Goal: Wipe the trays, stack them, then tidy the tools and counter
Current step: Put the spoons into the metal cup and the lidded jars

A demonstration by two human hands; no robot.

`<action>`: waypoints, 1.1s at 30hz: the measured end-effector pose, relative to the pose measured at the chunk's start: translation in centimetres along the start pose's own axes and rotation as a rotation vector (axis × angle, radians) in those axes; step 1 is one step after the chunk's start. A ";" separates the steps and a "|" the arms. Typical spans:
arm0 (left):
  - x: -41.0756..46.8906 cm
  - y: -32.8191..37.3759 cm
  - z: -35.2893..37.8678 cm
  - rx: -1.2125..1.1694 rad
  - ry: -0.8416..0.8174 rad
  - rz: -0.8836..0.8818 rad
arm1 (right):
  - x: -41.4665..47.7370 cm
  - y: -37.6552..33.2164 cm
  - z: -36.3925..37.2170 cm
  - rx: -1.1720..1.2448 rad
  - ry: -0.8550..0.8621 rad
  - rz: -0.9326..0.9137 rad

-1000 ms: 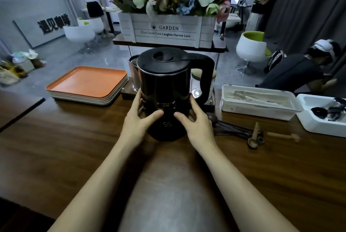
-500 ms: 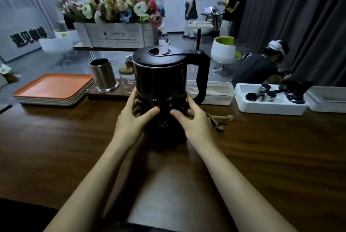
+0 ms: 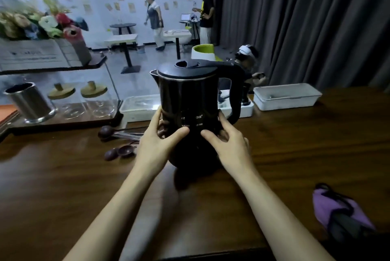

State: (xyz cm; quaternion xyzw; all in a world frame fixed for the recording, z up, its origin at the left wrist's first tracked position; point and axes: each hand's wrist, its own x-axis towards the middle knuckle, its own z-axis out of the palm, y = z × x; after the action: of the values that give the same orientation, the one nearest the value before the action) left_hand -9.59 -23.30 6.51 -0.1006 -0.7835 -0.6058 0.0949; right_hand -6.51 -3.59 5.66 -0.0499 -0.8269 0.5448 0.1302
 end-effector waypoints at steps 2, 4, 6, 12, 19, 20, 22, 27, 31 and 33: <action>0.6 0.6 3.8 -0.029 -0.054 0.014 | 0.3 1.3 -3.4 -0.018 0.038 0.020; 1.2 1.0 7.6 -0.048 -0.120 0.045 | 0.5 2.4 -6.8 -0.022 0.087 0.042; 1.8 1.5 11.2 -0.068 -0.204 0.061 | 0.7 3.8 -10.1 -0.016 0.138 0.073; 3.2 4.0 20.9 -0.052 -0.406 0.139 | 1.0 7.2 -19.1 -0.041 0.284 0.163; 5.3 6.6 31.1 -0.043 -0.572 0.182 | 3.2 11.1 -27.9 -0.079 0.381 0.228; 5.8 6.7 32.6 -0.035 -0.594 0.183 | 3.8 11.7 -29.2 -0.082 0.394 0.234; 6.9 7.0 35.8 -0.010 -0.616 0.182 | 5.3 13.0 -31.7 -0.069 0.406 0.237; 9.9 8.4 44.2 -0.007 -0.563 0.203 | 10.1 16.6 -37.9 0.024 0.387 0.208; 12.2 9.6 51.1 -0.028 -0.551 0.192 | 14.2 19.6 -43.5 0.070 0.372 0.164; 13.2 10.1 54.2 -0.027 -0.539 0.192 | 16.2 20.8 -46.1 0.084 0.347 0.138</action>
State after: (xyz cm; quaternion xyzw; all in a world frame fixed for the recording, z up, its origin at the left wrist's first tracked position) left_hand -21.01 32.28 6.06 -0.3328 -0.7591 -0.5561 -0.0613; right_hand -10.88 49.29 6.42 -0.1941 -0.7631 0.5698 0.2350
